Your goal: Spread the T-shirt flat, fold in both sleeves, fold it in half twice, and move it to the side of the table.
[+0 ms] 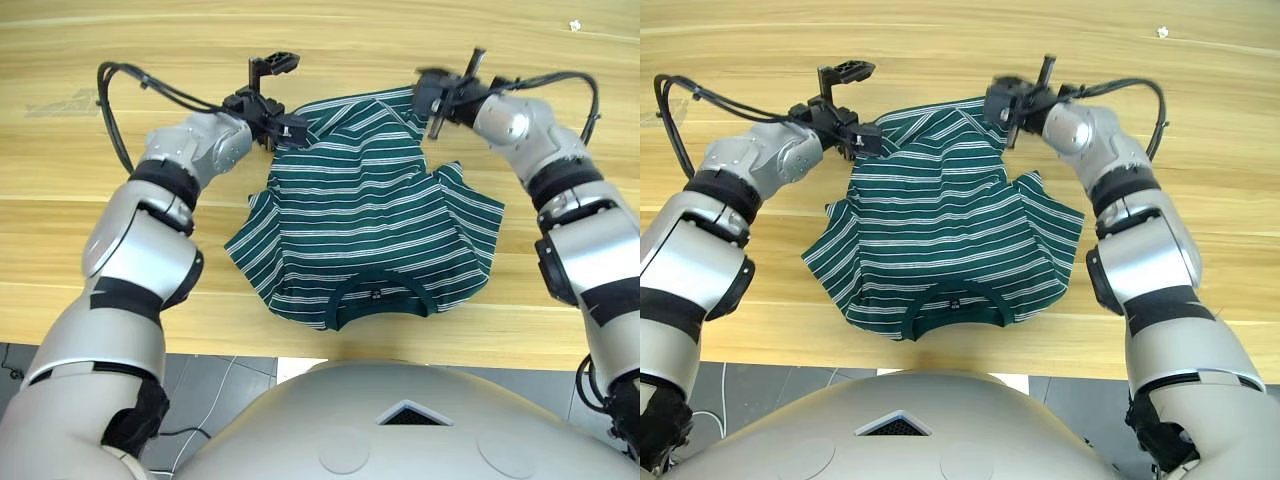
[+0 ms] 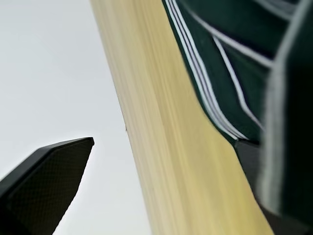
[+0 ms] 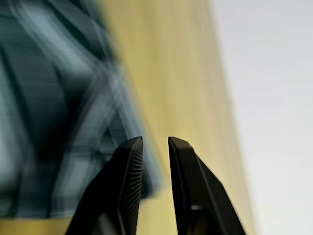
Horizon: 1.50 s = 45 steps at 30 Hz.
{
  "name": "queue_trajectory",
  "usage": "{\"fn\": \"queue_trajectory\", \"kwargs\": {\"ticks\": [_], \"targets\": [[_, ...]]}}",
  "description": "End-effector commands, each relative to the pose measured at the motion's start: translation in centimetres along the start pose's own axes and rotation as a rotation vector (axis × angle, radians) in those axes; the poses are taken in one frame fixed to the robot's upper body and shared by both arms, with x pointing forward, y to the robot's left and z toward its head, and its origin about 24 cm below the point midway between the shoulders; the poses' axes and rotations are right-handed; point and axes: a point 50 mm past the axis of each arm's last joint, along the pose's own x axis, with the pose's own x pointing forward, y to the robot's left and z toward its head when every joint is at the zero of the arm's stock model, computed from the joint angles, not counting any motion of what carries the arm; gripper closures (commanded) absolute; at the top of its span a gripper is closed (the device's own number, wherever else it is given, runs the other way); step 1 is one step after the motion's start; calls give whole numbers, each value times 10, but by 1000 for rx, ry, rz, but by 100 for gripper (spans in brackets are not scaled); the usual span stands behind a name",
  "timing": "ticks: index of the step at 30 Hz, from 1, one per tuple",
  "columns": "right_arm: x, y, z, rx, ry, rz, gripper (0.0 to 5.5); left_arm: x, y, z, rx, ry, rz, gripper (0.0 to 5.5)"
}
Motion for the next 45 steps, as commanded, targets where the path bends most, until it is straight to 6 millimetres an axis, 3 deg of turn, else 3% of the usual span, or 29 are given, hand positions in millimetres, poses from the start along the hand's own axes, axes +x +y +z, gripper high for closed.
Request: {"fn": "queue_trajectory", "kwargs": {"ticks": [1,4,8,10,16,21,28,31,36,42,45], "targets": [[-4,25,3,-6,-53,135,454,-24,-45,-12,-36,60,-137,11],[-1,40,10,-25,-64,241,454,-22,-42,-19,-73,126,-105,11],[14,33,10,-6,32,222,454,-10,-14,-19,-98,148,21,11],[13,40,7,-13,48,272,454,-6,-7,-15,-110,131,47,11],[-30,90,-13,-92,17,655,454,-12,-19,-10,-137,90,31,11],[-57,80,-26,-38,64,618,454,-11,-24,-2,-168,65,32,11],[-59,80,-30,-27,93,585,454,-6,-15,9,-176,34,101,11],[-49,63,-19,-21,31,438,454,-10,5,10,-198,-3,256,11],[-55,30,-12,-23,-8,338,454,-26,43,6,-234,-9,592,11],[-51,-16,5,-34,-67,135,454,-40,70,5,-289,5,767,11],[-42,-23,6,-20,-61,95,454,-50,81,8,-361,5,838,11]]}}
